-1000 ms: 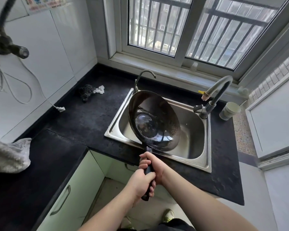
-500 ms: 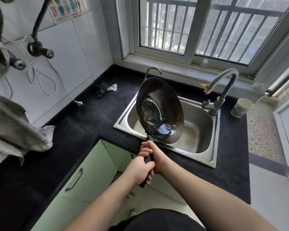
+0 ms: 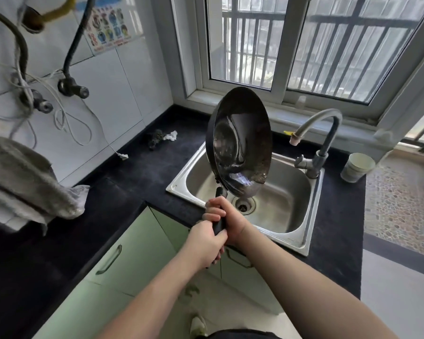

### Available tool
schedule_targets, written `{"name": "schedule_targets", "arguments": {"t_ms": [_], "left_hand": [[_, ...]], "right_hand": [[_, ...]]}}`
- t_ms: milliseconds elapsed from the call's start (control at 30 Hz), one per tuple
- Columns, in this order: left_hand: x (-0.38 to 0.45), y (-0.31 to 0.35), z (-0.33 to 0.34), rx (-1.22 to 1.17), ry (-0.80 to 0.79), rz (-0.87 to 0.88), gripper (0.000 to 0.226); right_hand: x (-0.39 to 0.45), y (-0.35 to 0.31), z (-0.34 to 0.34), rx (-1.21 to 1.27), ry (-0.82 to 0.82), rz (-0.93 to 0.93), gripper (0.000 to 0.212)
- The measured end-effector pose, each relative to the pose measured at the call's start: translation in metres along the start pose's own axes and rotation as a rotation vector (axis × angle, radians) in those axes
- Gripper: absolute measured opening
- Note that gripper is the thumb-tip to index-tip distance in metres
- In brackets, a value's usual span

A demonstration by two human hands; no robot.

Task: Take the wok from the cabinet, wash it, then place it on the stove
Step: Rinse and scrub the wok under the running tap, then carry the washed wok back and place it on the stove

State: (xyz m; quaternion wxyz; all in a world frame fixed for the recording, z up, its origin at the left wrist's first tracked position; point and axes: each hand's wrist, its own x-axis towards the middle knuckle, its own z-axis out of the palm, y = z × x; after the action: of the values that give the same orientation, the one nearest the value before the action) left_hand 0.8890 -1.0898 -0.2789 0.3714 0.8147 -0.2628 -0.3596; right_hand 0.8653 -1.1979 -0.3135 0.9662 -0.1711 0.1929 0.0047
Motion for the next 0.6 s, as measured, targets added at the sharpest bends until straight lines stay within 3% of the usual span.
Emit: {"name": "schedule_targets", "arguments": {"t_ms": [133, 300, 600], "left_hand": [[0.006, 0.007, -0.008, 0.118, 0.076, 0.048, 0.005], [0.008, 0.009, -0.006, 0.347, 0.175, 0.053, 0.01], [0.01, 0.009, -0.008, 0.456, 0.286, 0.079, 0.027]], "right_hand": [[0.001, -0.018, 0.014, -0.123, 0.125, 0.026, 0.038], [0.011, -0.026, 0.03, -0.269, 0.46, 0.01, 0.04], [0.017, -0.024, 0.033, -0.192, 0.462, -0.078, 0.027]]}}
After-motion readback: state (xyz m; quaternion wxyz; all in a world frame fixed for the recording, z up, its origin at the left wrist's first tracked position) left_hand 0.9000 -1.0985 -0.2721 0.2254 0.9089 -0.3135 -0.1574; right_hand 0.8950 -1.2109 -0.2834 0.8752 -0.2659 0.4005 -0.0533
